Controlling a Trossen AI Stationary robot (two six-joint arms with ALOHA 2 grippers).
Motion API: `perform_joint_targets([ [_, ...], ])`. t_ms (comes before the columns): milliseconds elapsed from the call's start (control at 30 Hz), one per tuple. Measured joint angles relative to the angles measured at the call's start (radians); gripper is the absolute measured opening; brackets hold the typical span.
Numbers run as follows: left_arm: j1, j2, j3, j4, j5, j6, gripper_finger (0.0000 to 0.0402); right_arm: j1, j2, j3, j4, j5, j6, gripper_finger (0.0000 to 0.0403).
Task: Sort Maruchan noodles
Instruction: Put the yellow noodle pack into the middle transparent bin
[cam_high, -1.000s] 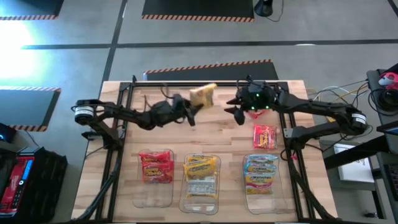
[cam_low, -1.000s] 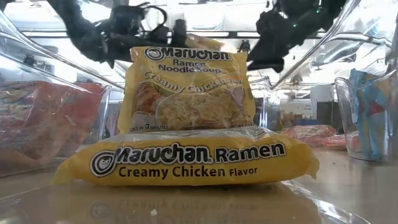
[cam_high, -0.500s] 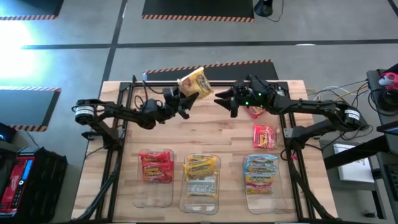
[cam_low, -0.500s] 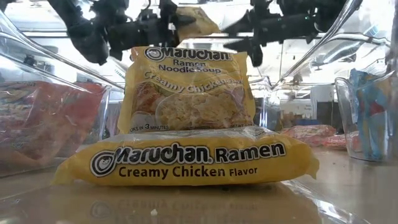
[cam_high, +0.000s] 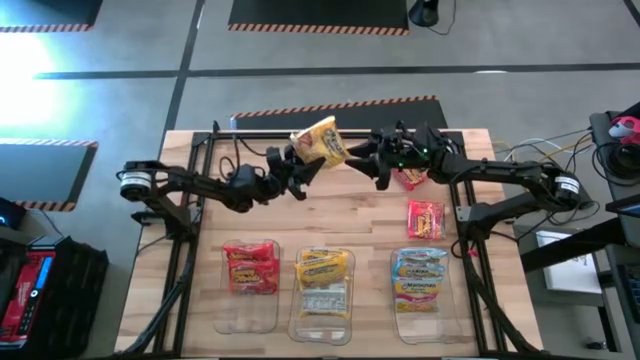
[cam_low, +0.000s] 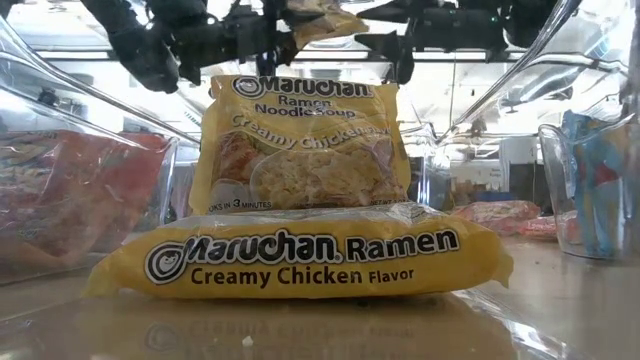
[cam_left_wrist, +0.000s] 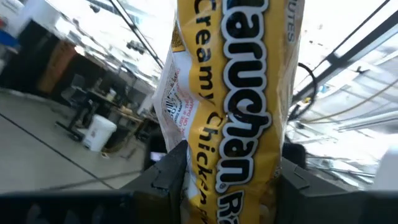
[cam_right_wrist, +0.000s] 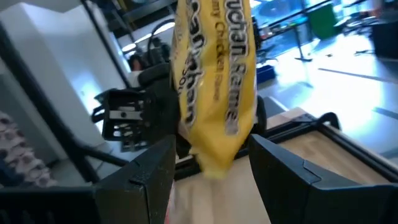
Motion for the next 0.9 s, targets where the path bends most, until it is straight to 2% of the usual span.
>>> perform_joint_targets([
  [333,-0.039,0.001,0.008,-0.105,0.003,-0.098,0.0123,0.0,0.001,0.004,-0.005,-0.035,0.0,0.0189],
  [567,-0.035,0.001,0.06,-0.135,0.008,-0.007,0.0123,0.0,0.003,0.004,-0.026,-0.054,0.045,0.0189],
  [900,-0.036,0.001,0.107,-0.221,0.027,-0.019,0.0123,0.012,0.004,0.021,-0.018,-0.084,0.044,0.0189],
])
